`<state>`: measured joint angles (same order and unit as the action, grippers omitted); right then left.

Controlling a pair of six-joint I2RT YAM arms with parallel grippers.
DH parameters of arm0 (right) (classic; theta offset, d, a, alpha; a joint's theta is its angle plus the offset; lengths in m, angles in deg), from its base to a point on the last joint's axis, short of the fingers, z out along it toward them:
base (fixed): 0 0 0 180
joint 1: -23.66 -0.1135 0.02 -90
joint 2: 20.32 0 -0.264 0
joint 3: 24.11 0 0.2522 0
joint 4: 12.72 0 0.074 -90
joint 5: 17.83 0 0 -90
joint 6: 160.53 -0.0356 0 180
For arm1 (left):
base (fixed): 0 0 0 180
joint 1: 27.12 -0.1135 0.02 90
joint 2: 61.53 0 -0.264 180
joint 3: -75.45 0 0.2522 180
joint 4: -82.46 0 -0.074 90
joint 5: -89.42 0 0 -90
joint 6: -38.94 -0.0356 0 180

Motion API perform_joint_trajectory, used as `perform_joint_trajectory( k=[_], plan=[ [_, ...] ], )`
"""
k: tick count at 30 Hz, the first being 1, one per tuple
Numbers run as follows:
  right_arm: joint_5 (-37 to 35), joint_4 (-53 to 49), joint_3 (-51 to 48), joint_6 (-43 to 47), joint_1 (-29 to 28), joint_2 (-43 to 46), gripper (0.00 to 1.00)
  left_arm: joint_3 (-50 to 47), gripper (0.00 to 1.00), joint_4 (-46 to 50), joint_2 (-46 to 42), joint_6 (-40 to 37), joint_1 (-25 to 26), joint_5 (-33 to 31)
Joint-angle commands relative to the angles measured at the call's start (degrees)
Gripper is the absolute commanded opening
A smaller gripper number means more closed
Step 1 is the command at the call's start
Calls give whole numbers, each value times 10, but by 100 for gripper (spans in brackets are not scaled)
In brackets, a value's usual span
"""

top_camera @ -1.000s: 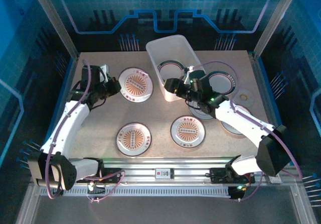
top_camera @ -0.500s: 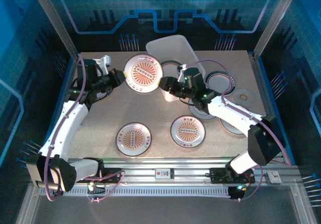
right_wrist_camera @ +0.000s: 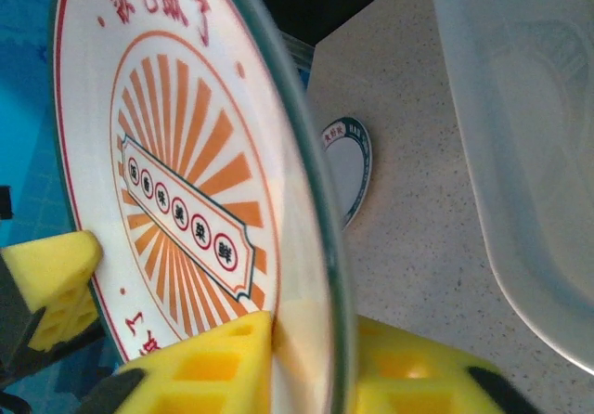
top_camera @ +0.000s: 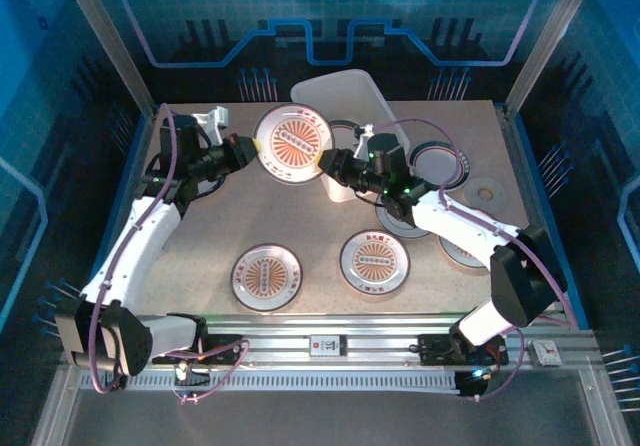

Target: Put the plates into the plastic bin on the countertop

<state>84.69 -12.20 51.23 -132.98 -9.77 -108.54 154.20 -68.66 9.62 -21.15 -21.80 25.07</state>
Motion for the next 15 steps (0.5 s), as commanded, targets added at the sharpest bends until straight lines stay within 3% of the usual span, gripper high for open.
perform_joint_trajectory(
  k=[1, 4, 10, 15],
  plan=[
    [1, 38, -16, -16, 6, -1, 11, 2, 0, -29, 4, 1, 12, 39],
    [4, 50, -24, -25, 11, 0, 0, 8, 2, -19, 12, -2, 14, 36],
    [-5, 89, -53, -43, 33, 22, 0, 26, 22, -14, 26, 0, 18, 27],
    [-20, 108, -80, -42, 62, 53, 0, 48, 49, -16, 43, 3, 25, 15]
  ],
)
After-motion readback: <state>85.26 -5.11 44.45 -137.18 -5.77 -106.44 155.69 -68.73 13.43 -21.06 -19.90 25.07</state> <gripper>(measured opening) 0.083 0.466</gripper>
